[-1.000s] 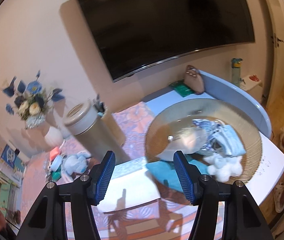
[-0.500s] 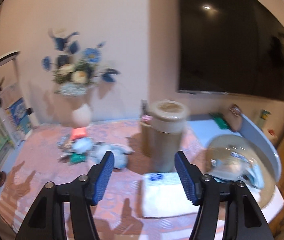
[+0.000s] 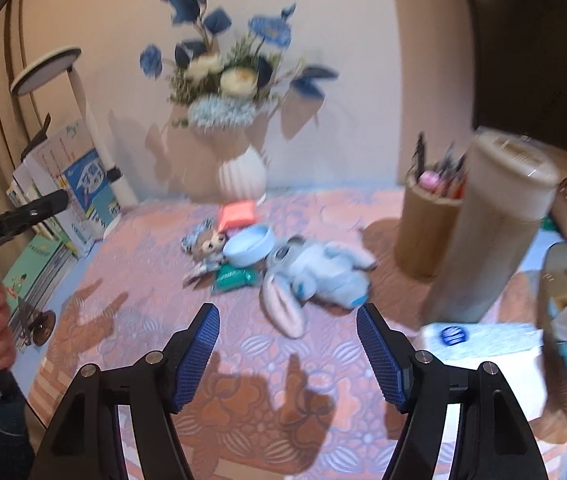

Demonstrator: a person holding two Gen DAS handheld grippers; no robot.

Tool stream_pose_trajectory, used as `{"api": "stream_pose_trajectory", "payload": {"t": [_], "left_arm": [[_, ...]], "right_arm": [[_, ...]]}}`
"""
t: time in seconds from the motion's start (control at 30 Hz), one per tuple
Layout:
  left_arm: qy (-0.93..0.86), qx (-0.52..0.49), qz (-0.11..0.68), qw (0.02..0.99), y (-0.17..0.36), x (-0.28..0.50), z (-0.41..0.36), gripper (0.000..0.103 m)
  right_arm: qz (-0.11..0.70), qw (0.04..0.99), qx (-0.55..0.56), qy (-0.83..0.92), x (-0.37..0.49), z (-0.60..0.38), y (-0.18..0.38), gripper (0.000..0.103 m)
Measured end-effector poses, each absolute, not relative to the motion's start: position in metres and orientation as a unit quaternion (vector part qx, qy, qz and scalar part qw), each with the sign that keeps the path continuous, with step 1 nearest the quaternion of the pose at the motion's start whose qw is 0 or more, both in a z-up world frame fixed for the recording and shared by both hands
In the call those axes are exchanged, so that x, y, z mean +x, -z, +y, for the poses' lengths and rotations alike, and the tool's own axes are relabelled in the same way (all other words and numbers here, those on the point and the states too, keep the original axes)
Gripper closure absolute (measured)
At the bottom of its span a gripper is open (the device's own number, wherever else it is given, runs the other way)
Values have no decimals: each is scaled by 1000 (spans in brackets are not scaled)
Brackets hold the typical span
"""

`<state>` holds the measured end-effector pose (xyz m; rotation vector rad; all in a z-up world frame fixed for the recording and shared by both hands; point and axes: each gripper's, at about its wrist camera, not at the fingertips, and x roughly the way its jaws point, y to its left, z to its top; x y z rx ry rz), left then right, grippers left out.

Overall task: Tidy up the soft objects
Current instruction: 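Move both open grippers back to the pink table, then grasp the plush bear with the left gripper while the right grasps the orange-red bag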

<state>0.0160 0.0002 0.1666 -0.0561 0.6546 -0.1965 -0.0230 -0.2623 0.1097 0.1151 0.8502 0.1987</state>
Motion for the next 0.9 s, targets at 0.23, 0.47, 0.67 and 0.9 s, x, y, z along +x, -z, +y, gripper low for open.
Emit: {"api": "stream_pose_trajectory", "payload": {"t": [0.23,0.47,0.67,0.9], "left_arm": [[93,-86,383,915,-116,63,9,20],[116,-74,414,900,-79,112,-15,20],[122,-46,424,896,-46,141,-34,22],[125,-55,420,897,-33,146,-33,22]], "right_arm": [[430,896,22,-107,5,-243,-96,34],[433,888,29,-150,65,-217,-100,34],[472,861,91,-168,144,-202,-76,33],[508,839,100,-165,210,-177,-36,34]]}}
